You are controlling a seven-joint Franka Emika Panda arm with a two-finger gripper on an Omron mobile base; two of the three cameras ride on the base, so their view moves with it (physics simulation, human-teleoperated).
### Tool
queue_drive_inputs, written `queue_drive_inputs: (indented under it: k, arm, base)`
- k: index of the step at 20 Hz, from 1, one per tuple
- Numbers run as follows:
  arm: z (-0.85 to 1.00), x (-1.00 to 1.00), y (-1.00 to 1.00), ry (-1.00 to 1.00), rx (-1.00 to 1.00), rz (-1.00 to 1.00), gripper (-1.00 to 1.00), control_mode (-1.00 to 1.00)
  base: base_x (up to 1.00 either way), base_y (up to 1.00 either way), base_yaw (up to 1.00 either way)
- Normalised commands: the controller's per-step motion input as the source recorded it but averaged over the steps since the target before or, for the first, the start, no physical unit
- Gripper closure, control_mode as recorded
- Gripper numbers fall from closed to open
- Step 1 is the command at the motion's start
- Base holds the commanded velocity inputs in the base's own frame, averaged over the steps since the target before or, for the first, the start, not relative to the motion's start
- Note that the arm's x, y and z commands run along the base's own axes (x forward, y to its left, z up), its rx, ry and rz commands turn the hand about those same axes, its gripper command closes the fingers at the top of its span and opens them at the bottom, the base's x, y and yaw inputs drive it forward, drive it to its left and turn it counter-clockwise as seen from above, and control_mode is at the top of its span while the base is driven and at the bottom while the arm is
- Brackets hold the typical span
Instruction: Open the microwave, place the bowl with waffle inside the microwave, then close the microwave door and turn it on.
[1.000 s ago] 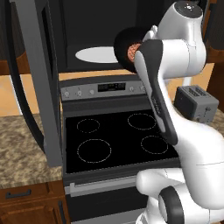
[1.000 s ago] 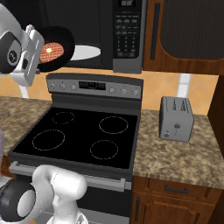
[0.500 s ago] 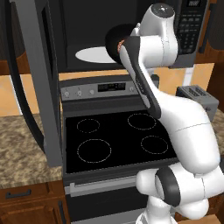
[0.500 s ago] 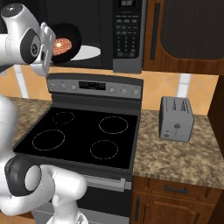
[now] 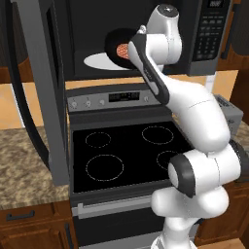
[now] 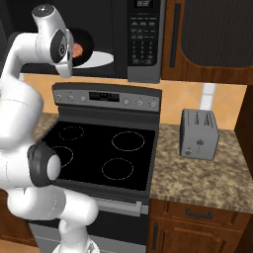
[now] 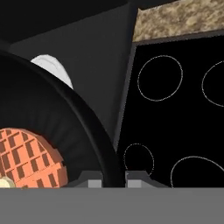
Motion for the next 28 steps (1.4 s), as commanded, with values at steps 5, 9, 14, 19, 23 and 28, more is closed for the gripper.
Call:
queue_drive_inputs:
  k: [5, 9, 14, 19, 23, 28]
  arm:
    - [-0.06, 0.89, 0.00, 0.00, -0.02, 0.05, 1.00, -1.00]
    - [-0.17, 0.79, 0.00, 0.00, -0.03, 0.00, 1.00, -1.00]
    - [-0.30, 0.60, 0.03, 0.00, -0.08, 0.00, 1.00, -1.00]
    - [-0.27, 0.52, 0.00, -0.02, -0.05, 0.00, -1.00, -1.00]
    - [-0.20, 0.00, -0.02, -0.32, 0.00, 0.00, -1.00, -1.00]
    - [-0.08, -0.35, -0.01, -0.62, 0.10, 0.00, -1.00, -1.00]
  base:
    - [0.00, 0.00, 0.00]
    - [0.00, 0.00, 0.00]
    - [0.00, 0.00, 0.00]
    - [0.00, 0.00, 0.00]
    - [0.00, 0.00, 0.00]
    - [0.00, 0.00, 0.00]
